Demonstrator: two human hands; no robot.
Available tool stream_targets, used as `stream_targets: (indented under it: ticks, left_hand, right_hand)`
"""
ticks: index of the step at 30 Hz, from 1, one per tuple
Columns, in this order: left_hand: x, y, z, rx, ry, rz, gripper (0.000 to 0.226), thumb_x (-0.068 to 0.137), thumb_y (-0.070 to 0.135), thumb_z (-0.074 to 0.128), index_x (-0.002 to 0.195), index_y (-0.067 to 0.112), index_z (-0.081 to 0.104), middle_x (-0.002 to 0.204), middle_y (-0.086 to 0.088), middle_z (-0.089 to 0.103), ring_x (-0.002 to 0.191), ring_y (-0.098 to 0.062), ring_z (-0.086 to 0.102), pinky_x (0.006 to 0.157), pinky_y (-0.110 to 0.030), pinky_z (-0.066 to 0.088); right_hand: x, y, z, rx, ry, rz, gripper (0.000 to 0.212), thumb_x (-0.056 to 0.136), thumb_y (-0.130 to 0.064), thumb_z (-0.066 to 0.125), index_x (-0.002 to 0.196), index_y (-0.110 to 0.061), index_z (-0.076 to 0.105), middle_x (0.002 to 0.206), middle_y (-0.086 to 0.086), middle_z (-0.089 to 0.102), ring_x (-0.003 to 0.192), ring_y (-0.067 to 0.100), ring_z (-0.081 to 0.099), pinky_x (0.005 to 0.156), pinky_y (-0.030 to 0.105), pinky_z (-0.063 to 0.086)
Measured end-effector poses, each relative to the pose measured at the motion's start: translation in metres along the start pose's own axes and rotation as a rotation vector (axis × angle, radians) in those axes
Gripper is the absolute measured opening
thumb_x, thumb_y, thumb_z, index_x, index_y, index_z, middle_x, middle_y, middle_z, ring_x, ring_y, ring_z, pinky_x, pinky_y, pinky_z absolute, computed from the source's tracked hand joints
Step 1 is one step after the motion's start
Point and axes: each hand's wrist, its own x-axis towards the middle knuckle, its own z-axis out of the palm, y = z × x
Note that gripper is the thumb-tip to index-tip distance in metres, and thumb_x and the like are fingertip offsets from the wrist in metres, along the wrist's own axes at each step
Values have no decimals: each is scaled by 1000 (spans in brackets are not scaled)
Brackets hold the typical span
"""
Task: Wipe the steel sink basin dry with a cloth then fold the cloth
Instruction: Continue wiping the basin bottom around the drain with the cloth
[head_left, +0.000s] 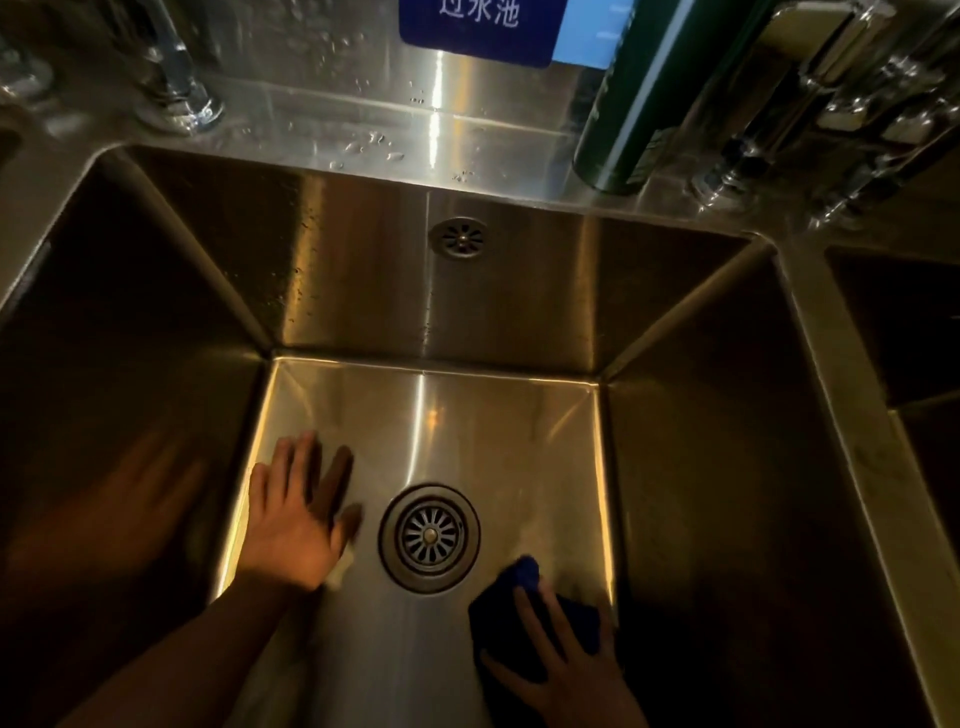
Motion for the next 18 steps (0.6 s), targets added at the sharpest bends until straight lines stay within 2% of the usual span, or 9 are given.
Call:
stream_targets:
  ticks: [2,3,4,5,7,8,11,12,18]
  left_hand:
    - [4,-4,9,27,-46,-43,77,88,68,8,145,25,36,153,-21,27,142,-42,19,111,-60,17]
    - [5,-6,13,36,-61,-58,78,87,68,4,146,27,33,155,-18,23,144,-39,16,112,-59,15]
    - [6,-7,17,46,-68,-63,77,87,68,3,147,29,30,157,-17,20,145,-37,14,113,-59,13]
    - [7,-9,20,54,-74,-68,75,87,67,4,147,30,29,157,-16,20,145,-36,13,113,-59,13]
    - [8,-11,23,62,-85,-81,72,88,66,7,147,30,30,156,-15,22,144,-36,16,112,-58,14]
    - [8,-12,25,65,-76,-79,71,89,66,9,146,30,30,156,-15,24,144,-36,17,112,-58,14]
    - [8,-16,31,67,-37,-63,68,89,65,14,147,33,26,157,-14,23,145,-35,15,112,-57,13]
    - [8,-18,33,69,-20,-59,67,89,65,16,148,34,24,157,-13,21,146,-34,14,112,-57,13]
    - [7,-20,38,87,36,-43,66,89,63,19,149,36,19,157,-14,22,146,-33,13,113,-58,14]
  right_hand:
    - [6,7,10,-17,12,-113,39,103,-35,16,129,-48,42,157,12,20,137,31,32,78,67,46]
    - [9,8,15,5,-3,-122,37,99,-43,24,131,-47,42,160,11,11,143,31,16,82,68,44]
    - [14,9,18,38,-40,-115,45,89,-55,36,132,-45,44,160,9,13,146,31,7,84,68,44]
    - [22,10,20,85,-74,-89,62,74,-64,47,132,-43,46,159,7,21,147,31,7,83,66,45]
    - [52,18,14,208,-119,72,82,58,-65,62,134,-38,49,156,7,30,143,32,26,86,65,43]
    - [71,24,10,247,-82,164,82,63,-63,63,138,-36,46,157,8,27,141,33,30,93,66,38]
    - [135,49,7,278,13,342,70,89,-60,35,151,-36,11,162,8,-1,148,31,-4,110,64,8]
    - [154,58,6,271,29,358,69,92,-60,30,151,-35,6,161,8,-4,147,31,-9,111,63,5]
    - [210,100,-2,122,151,344,62,90,-59,36,144,-30,31,145,17,33,127,38,30,105,58,25]
